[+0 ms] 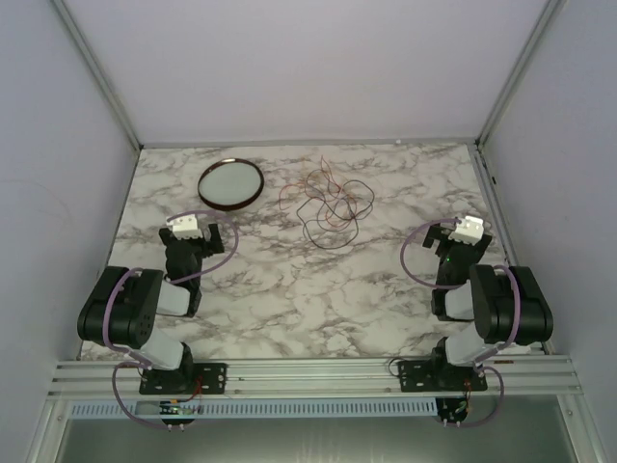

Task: Zip-tie the wires
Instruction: Move the ribbon to the center of the board.

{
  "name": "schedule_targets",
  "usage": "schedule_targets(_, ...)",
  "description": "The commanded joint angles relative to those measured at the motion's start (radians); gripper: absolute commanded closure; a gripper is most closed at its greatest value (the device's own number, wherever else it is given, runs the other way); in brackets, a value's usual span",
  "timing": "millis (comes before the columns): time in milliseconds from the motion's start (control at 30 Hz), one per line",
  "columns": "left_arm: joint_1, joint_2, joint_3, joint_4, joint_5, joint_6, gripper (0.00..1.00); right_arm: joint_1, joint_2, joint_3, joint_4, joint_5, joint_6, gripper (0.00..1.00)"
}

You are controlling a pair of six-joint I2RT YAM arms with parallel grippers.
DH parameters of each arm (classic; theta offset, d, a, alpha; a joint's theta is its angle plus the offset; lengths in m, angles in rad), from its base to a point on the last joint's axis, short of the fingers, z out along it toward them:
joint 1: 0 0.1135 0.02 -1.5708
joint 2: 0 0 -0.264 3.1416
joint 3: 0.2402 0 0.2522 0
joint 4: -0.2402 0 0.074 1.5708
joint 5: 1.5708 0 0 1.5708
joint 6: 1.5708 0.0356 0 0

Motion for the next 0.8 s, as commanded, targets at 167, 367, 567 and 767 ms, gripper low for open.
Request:
schedule_targets(167, -0.001, 0.001, 0.015, 0.015, 0.008, 0.011, 0.00, -0.003, -0.083, 0.069, -0.108, 0.013, 0.013, 0.01)
schedule_targets(367, -0.001, 0.000, 0.015, 0.014, 0.010, 0.011, 0.00, -0.002, -0.261, 0.184, -0.498, -0.016, 0.049, 0.01)
schedule_targets(567, -0.003, -0.129, 0.083, -0.204, -0.032, 0.002, 0.00, 0.017, -0.399, 0.350, -0.927, -0.116, 0.191, 0.01)
schedule_targets(767, -0.003, -0.299, 0.411, -0.885, -0.103, -0.270, 0.00, 0.156, -0.433, 0.413, -1.124, -0.210, 0.256, 0.01)
